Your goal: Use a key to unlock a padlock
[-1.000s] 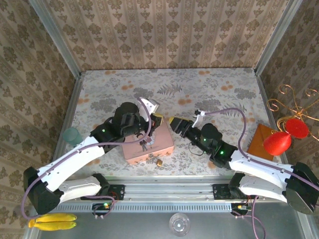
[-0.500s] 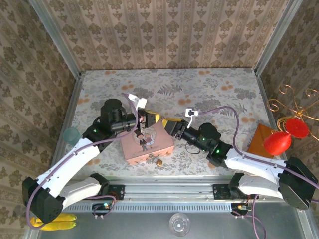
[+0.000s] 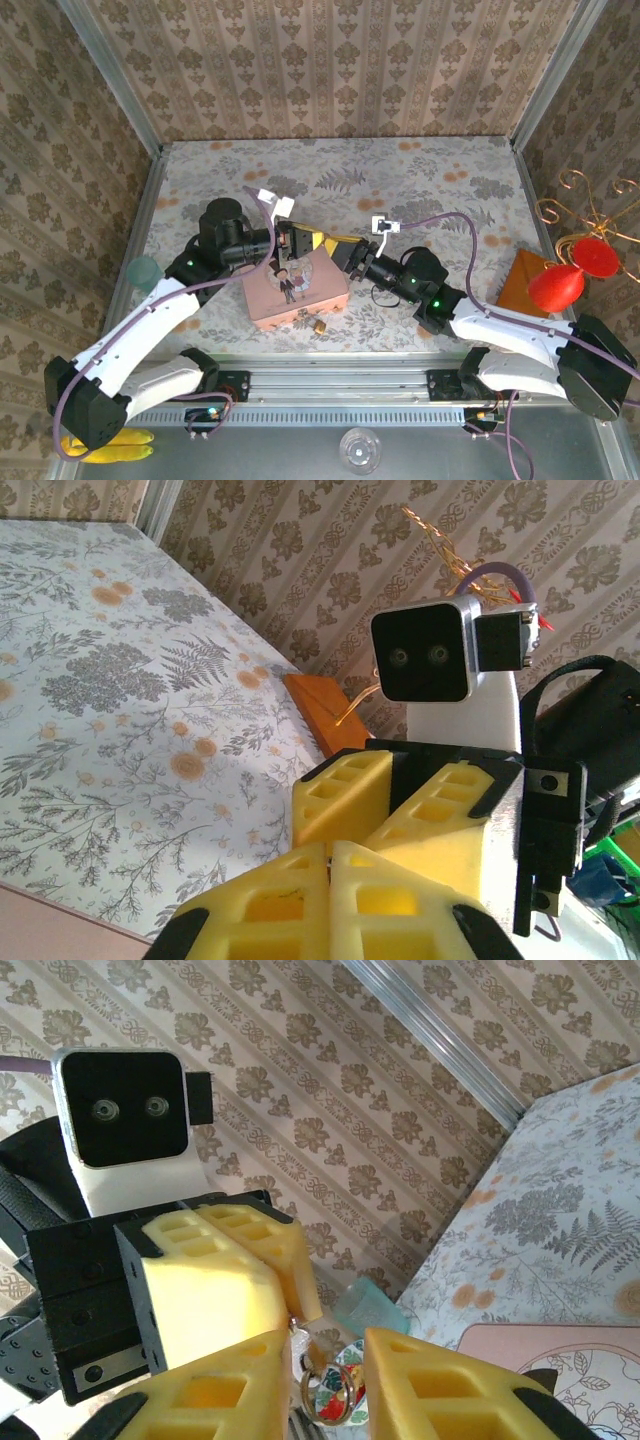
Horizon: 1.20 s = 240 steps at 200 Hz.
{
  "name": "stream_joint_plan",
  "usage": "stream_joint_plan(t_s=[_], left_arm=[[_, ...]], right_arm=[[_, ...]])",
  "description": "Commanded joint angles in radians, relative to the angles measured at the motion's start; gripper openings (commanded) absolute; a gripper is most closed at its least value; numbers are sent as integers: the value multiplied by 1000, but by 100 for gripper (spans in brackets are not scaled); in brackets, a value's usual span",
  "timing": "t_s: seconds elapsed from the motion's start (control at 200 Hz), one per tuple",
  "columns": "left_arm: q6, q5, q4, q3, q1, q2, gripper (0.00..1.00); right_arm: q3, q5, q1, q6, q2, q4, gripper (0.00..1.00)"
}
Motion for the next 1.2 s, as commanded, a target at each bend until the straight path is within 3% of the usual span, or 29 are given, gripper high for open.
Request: stream_joint_plan(t_s=[0.0,0.525,0.94,1.065,1.195], left_arm=[[-16,24,35,-3,5,-11,0],[-36,51,62,2,5,17,0],[-32,53,63,-4,2,17,0],[-20,40,44,-3,2,13,13],[39,-34,-52,10,9,-18,34]], right_arm=[[13,-22,-1,-8,9,45,26],[29,-47,-1,-4,19,53,19],[17,23,-1,2,-22,-16,0],[21,33,-1,2,-31,-42,0],[38,68,-1,1,-47,-134,0]])
